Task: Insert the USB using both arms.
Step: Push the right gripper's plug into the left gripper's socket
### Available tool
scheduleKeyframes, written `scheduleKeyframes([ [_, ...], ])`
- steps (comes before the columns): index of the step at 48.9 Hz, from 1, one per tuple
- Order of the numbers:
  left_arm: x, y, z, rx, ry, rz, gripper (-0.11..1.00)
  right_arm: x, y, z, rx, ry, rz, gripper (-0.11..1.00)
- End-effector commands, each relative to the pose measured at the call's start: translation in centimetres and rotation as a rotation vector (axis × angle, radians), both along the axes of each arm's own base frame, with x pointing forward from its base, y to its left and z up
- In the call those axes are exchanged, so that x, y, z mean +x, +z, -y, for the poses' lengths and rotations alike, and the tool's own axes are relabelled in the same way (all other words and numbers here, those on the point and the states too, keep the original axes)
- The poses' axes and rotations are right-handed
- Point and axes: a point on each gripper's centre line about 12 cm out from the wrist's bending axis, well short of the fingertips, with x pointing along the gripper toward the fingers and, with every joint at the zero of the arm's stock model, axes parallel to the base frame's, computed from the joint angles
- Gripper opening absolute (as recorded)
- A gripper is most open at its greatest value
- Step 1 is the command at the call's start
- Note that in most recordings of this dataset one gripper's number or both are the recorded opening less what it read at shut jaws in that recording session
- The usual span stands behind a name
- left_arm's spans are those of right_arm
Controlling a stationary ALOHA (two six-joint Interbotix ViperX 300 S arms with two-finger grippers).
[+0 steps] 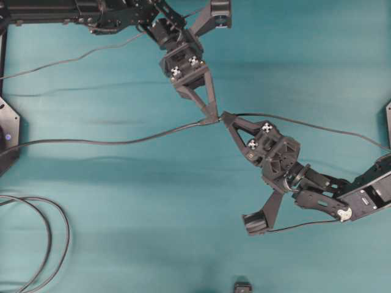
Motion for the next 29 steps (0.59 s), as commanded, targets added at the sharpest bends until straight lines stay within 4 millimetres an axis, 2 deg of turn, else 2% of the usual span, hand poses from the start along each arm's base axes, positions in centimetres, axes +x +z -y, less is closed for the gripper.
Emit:
scheduleKeyframes([
  [1,0.8,2.1,-2.5,0.043,0.071,0.064,0.28,1.0,1.5,-1.0,0.035,0.029,0.047,0.20],
  [19,0.8,2.3,-2.5,0.050,0.082,0.064,0.28,0.8,1.3,-0.8,0.025,0.018,0.045,0.20],
  [29,0.8,2.9,-2.2,0.046,0.077,0.062,0.28,0.4,2.4,0.4,-0.028,-0.080,0.103,0.20],
])
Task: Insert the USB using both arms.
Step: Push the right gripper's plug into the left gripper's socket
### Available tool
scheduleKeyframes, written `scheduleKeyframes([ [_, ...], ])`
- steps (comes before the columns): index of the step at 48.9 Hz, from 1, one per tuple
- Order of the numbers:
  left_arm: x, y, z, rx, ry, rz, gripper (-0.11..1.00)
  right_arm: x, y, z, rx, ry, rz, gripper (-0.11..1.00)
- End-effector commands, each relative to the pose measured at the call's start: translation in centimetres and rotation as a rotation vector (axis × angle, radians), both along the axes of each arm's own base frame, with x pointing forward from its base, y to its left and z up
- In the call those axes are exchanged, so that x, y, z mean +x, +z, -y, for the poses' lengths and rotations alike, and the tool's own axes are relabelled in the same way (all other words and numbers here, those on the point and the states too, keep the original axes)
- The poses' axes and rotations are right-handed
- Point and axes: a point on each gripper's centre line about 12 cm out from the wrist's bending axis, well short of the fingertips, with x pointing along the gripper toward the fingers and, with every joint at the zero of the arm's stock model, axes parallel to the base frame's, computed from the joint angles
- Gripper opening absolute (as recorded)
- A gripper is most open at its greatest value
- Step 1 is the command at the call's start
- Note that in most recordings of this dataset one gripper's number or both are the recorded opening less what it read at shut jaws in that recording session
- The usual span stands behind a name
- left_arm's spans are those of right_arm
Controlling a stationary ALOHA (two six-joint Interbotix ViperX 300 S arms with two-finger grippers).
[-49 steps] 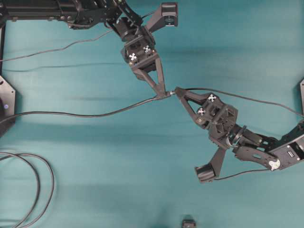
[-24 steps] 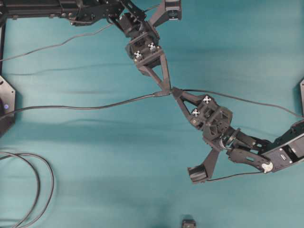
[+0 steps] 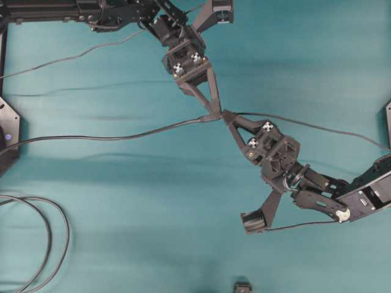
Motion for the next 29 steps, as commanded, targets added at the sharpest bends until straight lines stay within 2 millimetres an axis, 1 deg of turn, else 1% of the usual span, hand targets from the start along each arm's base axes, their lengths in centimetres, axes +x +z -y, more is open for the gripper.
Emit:
scheduleKeyframes([
  [1,0.5,2.6,-1.4,0.031,0.054,0.050,0.28,0.5,2.1,0.0,-0.010,-0.045,0.084,0.20],
  [5,0.5,3.3,-0.9,0.024,0.045,0.046,0.28,0.1,3.1,0.7,-0.043,-0.115,0.134,0.20],
  [10,0.4,4.2,-0.3,0.008,0.035,0.030,0.28,-0.1,4.3,1.3,-0.035,-0.143,0.173,0.20],
  [13,0.4,4.7,-0.1,-0.006,0.029,0.018,0.28,-0.4,5.2,1.4,0.004,-0.139,0.194,0.20],
  [18,0.2,5.3,0.4,-0.036,0.003,-0.003,0.28,-0.8,6.4,2.1,0.119,-0.174,0.224,0.20],
  [23,0.1,5.5,0.9,-0.068,-0.032,-0.023,0.28,-1.2,6.6,2.7,0.221,-0.185,0.226,0.20],
  [29,0.1,5.0,0.9,-0.075,-0.034,-0.033,0.28,-1.2,5.8,2.8,0.227,-0.178,0.201,0.20],
])
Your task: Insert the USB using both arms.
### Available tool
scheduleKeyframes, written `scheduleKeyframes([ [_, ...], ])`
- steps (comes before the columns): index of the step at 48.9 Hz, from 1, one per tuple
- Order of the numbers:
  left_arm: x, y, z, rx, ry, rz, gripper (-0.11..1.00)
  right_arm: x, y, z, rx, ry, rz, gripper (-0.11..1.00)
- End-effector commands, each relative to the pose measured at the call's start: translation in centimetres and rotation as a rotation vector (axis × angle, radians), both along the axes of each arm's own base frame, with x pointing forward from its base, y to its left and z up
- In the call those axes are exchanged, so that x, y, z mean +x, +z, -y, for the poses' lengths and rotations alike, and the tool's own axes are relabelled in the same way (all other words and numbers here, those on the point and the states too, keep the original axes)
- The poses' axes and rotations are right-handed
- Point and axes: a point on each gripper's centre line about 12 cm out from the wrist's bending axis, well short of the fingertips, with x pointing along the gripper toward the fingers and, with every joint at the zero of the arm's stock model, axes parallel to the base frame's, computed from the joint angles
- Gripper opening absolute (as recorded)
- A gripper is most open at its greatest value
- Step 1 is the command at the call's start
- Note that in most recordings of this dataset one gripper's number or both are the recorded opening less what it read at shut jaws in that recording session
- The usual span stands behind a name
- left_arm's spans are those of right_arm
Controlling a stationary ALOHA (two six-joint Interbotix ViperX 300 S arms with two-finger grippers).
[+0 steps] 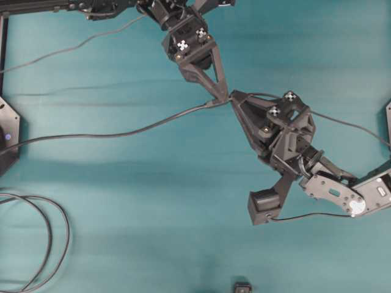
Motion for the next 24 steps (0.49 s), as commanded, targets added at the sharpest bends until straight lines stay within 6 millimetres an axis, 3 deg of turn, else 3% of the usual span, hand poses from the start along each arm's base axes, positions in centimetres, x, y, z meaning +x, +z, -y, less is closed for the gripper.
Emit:
scheduleKeyframes([
  [1,0.0,1.2,1.0,0.004,-0.032,0.022,0.28,-0.1,1.1,0.8,0.021,-0.024,0.035,0.21],
  [14,0.1,0.7,0.7,0.002,-0.028,0.018,0.28,-0.1,1.0,0.8,0.041,-0.035,0.061,0.72],
  [18,0.2,0.7,0.5,0.007,-0.017,0.019,0.28,-0.1,1.1,0.7,0.053,-0.038,0.076,0.79],
  [24,0.3,0.8,-0.1,0.024,0.019,0.017,0.28,-0.1,1.3,0.0,0.089,-0.032,0.100,0.79],
])
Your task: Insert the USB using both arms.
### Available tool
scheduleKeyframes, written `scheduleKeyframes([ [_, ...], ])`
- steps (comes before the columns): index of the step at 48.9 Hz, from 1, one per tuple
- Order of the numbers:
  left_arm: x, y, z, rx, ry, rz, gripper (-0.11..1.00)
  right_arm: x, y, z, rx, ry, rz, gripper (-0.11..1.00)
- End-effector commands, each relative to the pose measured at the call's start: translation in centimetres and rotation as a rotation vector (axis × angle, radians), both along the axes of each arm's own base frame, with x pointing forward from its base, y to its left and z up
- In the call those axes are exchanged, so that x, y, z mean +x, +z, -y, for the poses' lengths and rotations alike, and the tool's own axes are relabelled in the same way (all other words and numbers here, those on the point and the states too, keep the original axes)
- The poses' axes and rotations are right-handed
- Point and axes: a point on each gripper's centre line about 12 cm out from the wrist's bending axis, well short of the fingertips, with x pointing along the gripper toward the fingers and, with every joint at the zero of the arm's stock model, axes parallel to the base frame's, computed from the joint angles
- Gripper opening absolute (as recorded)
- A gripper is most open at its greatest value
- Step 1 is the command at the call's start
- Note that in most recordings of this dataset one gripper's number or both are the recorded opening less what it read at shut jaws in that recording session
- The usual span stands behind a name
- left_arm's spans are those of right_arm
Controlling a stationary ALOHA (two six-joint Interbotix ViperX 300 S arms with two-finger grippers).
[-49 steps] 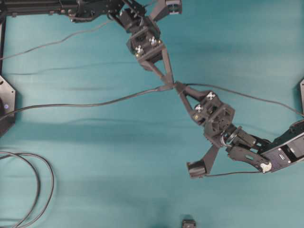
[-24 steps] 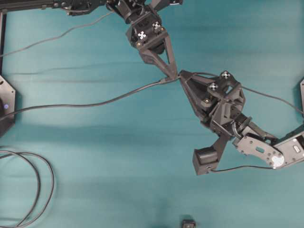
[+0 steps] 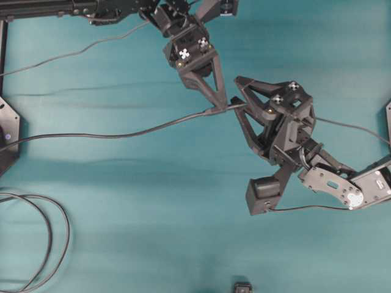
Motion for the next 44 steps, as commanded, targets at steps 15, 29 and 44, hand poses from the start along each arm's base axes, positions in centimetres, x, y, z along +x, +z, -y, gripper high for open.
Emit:
scheduleKeyframes([
  [15,0.0,1.5,-2.4,0.054,0.092,0.032,0.28,-0.7,1.9,-4.3,0.268,-0.050,0.080,0.79],
  [29,-0.4,-0.7,-3.7,0.391,0.108,-0.011,0.28,-1.8,6.9,-7.2,0.422,-0.176,0.295,0.79],
  [44,0.9,-1.9,-1.7,0.696,0.162,-0.033,0.28,-5.7,14.8,-4.1,0.607,-0.315,0.560,0.79],
])
